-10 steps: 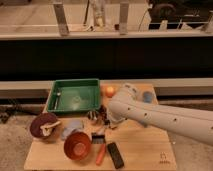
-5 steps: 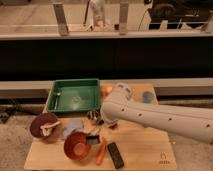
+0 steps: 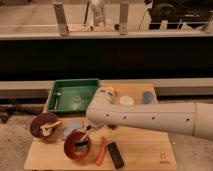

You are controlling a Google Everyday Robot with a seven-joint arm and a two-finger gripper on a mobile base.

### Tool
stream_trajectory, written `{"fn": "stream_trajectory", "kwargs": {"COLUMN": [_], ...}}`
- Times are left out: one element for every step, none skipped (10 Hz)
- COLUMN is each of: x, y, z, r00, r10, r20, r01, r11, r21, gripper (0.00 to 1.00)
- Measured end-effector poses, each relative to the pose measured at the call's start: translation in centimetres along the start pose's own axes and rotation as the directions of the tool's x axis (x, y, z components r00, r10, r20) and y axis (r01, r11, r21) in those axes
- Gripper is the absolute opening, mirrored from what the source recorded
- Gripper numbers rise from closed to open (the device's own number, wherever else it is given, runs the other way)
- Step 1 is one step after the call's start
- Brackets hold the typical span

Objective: Wipe red bowl with brush

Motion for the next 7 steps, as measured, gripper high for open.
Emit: {"fn": "stream_trajectory", "kwargs": {"x": [-0.5, -1.2, -2.0, -2.4, -2.6, -2.6, -2.3], "y": [0.0, -0.3, -0.5, -0.8, -0.9, -1.0, -1.3], "z": [0.4, 0.6, 0.8, 1.0, 1.2, 1.6, 2.1], "r00": [1.000, 1.000, 1.000, 1.000, 0.999, 0.998, 0.998], "r10": [-0.003, -0.012, -0.022, -0.028, -0.036, -0.044, -0.054], "r20": [0.003, 0.005, 0.002, -0.008, -0.023, -0.035, -0.044], "r01": [0.003, 0.012, 0.021, 0.029, 0.037, 0.045, 0.056], "r11": [1.000, 1.000, 1.000, 0.999, 0.999, 0.998, 0.997], "r21": [0.001, 0.004, 0.008, 0.014, 0.025, 0.040, 0.053], "gripper": [0.00, 0.00, 0.00, 0.00, 0.00, 0.00, 0.00]}}
